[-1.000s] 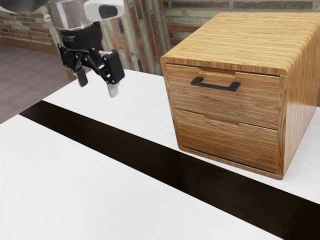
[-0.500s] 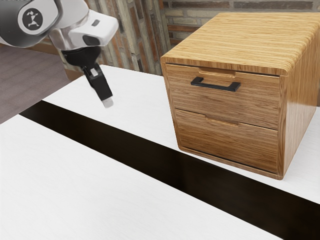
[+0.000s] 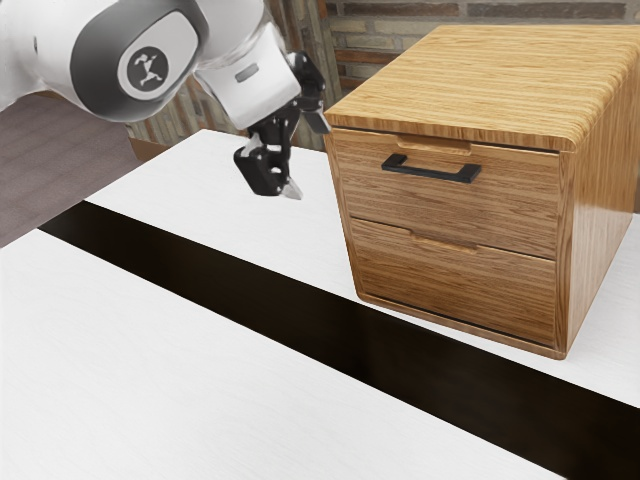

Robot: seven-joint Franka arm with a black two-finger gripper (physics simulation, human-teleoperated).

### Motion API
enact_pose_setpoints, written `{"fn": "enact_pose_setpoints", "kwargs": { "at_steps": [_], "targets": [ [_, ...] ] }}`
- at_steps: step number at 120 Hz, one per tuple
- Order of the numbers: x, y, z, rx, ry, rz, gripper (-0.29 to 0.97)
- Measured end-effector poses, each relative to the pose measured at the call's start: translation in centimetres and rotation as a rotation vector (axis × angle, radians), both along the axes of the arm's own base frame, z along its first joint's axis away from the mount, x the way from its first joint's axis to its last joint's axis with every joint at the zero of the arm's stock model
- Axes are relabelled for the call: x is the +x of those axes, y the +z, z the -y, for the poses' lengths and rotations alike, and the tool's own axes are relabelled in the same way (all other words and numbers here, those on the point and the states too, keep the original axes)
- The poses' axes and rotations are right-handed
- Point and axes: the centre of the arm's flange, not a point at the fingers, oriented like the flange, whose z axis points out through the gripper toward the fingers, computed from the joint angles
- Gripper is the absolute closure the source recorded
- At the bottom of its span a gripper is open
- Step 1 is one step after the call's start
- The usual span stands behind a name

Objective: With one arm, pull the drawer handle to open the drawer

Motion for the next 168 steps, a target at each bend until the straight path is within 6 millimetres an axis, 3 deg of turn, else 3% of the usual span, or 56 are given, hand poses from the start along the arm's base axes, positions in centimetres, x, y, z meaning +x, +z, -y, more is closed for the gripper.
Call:
{"fn": "enact_pose_setpoints", "kwargs": {
  "at_steps": [10,26,70,94,121,127,143,168],
  "targets": [
    [1.3,-1.1,0.6,0.003,-0.098,0.003,0.0],
    [2.6,-1.1,1.1,-0.004,-0.216,0.031,0.0],
    [2.3,-0.3,-0.3,0.053,-0.359,0.036,0.01],
    [2.8,-0.5,-1.4,0.062,-0.369,0.037,0.21],
    [6.3,-1.0,-3.3,0.048,-0.334,0.055,0.31],
    [6.4,-1.1,-2.5,0.045,-0.341,0.056,0.32],
    [7.5,-1.5,2.3,0.027,-0.404,0.067,0.33],
    [9.9,-3.4,2.5,0.002,-0.378,0.055,0.33]
  ]
}}
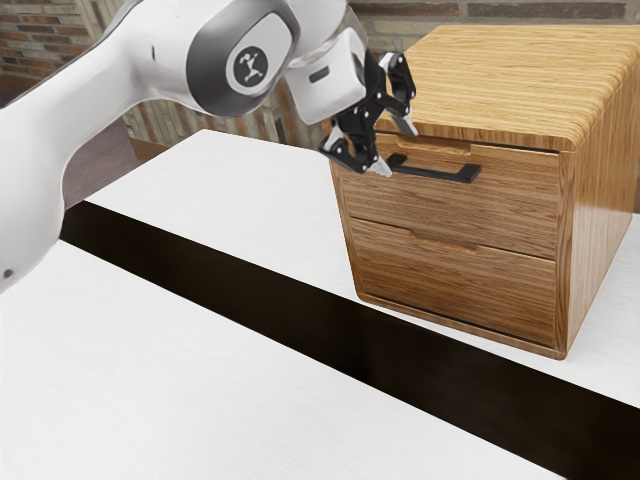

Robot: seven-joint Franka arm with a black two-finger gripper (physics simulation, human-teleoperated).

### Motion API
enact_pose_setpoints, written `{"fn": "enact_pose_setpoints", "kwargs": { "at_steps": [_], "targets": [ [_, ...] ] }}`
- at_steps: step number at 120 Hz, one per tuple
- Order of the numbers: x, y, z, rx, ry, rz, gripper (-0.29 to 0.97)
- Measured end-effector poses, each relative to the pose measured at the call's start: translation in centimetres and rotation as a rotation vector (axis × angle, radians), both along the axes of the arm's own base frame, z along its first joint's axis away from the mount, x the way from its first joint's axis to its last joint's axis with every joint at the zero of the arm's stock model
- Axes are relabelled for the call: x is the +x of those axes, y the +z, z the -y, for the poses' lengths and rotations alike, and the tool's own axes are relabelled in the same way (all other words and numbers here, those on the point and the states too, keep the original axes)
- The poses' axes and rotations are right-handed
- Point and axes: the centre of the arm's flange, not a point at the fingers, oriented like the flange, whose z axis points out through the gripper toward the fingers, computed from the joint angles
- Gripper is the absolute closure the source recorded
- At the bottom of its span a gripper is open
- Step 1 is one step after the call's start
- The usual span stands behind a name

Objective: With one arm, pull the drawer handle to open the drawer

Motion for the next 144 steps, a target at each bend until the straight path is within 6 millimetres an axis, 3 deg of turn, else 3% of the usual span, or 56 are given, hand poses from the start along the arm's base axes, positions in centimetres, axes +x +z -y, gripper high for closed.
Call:
{"fn": "enact_pose_setpoints", "kwargs": {
  "at_steps": [18,36,55,93,133,144],
  "targets": [
    [-2.0,0.8,2.7,0.102,-0.001,0.049,0.33],
    [-1.6,0.5,2.7,0.121,0.038,0.078,0.33],
    [-1.1,-2.5,2.9,0.123,0.071,0.04,0.33],
    [-0.5,-2.8,3.3,-0.001,0.134,0.053,0.33],
    [1.1,-5.6,2.9,-0.043,0.199,0.022,0.3],
    [1.0,-6.0,2.9,-0.045,0.211,0.015,0.37]
  ]
}}
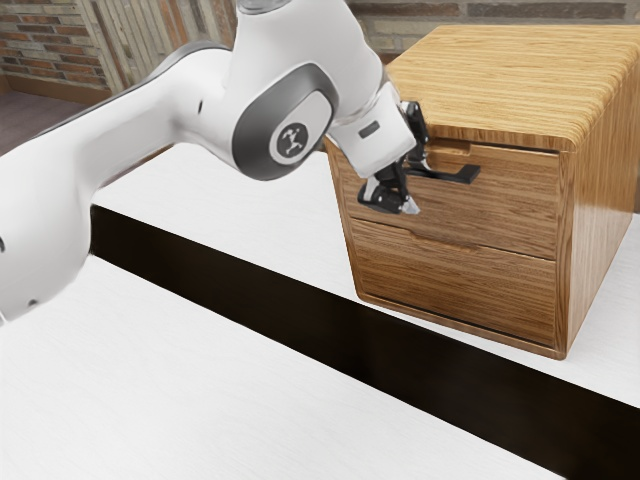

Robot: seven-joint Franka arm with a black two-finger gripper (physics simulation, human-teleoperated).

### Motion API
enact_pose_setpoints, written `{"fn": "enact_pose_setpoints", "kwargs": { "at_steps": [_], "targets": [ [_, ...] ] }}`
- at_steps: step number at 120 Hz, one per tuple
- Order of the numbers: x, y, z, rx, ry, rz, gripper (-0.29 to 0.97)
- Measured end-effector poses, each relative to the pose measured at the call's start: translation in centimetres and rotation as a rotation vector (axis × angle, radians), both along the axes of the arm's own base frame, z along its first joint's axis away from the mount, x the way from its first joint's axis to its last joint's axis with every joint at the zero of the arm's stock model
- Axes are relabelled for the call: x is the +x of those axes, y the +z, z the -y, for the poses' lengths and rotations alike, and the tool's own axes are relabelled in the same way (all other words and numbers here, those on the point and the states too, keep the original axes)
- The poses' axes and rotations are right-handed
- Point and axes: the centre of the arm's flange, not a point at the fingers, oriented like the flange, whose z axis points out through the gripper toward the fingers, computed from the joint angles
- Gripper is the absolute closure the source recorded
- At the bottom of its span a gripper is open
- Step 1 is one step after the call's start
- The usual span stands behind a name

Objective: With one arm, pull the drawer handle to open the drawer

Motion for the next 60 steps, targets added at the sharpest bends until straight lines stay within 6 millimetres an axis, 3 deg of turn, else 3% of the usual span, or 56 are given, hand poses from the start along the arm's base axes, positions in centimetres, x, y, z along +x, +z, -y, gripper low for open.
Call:
{"fn": "enact_pose_setpoints", "kwargs": {
  "at_steps": [14,29,40,60],
  "targets": [
    [-1.3,0.0,0.1,0.005,0.011,-0.004,0.51],
    [-2.6,0.7,0.2,0.006,0.019,0.009,0.74],
    [-3.7,1.6,0.5,0.005,0.02,0.029,0.75],
    [-4.4,1.2,0.6,0.004,0.03,0.032,0.77]
  ]
}}
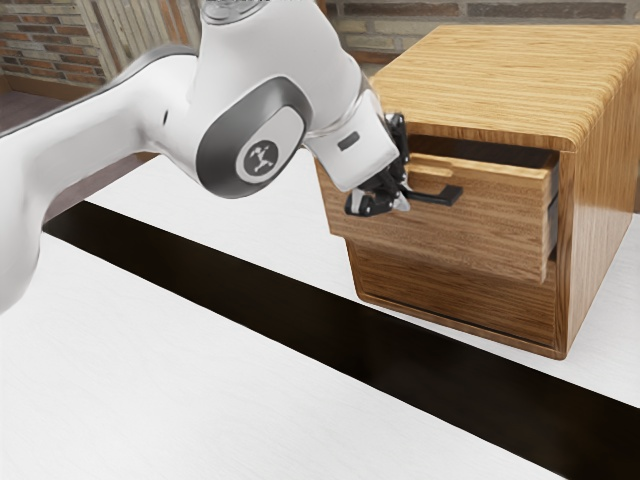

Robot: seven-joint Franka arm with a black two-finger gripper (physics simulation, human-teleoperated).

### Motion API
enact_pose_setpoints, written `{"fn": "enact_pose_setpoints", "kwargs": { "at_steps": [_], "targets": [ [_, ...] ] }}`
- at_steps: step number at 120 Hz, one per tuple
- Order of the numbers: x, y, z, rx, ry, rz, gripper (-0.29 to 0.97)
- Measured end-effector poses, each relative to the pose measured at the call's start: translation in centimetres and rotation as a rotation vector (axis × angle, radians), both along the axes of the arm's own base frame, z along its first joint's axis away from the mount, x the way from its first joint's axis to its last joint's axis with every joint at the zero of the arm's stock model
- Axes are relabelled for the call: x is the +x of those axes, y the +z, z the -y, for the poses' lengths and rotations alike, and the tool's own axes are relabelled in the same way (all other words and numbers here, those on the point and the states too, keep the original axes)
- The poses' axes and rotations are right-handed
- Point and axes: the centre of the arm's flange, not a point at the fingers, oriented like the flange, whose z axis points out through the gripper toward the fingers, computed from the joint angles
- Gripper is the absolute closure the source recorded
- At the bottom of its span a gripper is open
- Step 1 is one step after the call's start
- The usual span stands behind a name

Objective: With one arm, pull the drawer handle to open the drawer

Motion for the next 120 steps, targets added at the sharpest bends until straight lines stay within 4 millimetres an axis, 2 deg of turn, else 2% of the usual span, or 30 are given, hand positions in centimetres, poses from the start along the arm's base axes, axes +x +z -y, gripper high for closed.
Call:
{"fn": "enact_pose_setpoints", "kwargs": {
  "at_steps": [10,28,51,73,108,120],
  "targets": [
    [-0.5,0.0,0.0,-0.001,0.005,0.001,0.78],
    [-2.4,-0.5,0.2,0.002,0.012,-0.002,0.77],
    [-4.9,0.3,0.6,0.002,0.023,0.014,0.76],
    [-7.8,0.0,4.1,0.01,-0.018,0.011,0.78],
    [-10.6,-0.4,4.5,0.014,0.007,0.003,0.78],
    [-11.3,-0.3,4.0,0.013,0.024,-0.001,0.78]
  ]
}}
